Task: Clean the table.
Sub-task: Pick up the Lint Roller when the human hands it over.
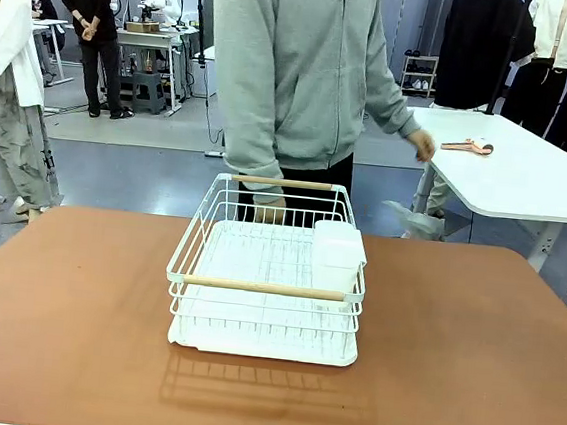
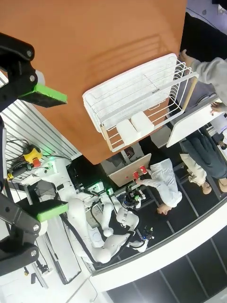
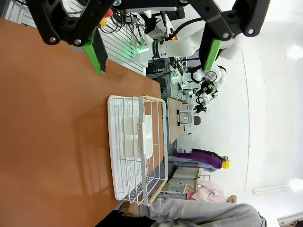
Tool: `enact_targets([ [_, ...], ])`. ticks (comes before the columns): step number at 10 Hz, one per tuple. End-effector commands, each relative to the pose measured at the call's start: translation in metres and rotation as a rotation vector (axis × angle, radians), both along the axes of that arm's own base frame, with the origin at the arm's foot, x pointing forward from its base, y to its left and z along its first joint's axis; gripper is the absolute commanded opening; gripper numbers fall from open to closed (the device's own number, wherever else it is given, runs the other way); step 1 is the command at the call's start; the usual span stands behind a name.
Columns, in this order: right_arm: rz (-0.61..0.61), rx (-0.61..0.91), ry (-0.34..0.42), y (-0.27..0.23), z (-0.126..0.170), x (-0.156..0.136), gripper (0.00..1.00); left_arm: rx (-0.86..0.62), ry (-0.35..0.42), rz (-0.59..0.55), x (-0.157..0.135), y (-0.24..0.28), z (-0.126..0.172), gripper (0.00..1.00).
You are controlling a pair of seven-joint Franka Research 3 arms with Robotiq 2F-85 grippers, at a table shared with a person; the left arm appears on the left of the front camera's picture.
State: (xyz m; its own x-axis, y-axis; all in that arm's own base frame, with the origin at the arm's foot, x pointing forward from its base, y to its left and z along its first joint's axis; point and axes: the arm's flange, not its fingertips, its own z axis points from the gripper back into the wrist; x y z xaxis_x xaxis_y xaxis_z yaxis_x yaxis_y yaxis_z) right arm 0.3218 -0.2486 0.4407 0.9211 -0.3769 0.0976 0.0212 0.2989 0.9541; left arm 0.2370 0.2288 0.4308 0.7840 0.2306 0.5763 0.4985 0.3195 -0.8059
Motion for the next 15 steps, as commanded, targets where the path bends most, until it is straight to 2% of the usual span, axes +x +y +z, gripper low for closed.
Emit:
enact_targets([
  [1,-0.006,0.011,0.014,0.0009,0.0056,-0.0008,1.00,-0.004,-0.005,-0.004,-0.0027,0.0003,0.0005,1.00],
  [15,-0.006,0.011,0.014,0.0009,0.0056,-0.0008,1.00,-0.004,-0.005,-0.004,-0.0027,0.0003,0.0005,1.00],
])
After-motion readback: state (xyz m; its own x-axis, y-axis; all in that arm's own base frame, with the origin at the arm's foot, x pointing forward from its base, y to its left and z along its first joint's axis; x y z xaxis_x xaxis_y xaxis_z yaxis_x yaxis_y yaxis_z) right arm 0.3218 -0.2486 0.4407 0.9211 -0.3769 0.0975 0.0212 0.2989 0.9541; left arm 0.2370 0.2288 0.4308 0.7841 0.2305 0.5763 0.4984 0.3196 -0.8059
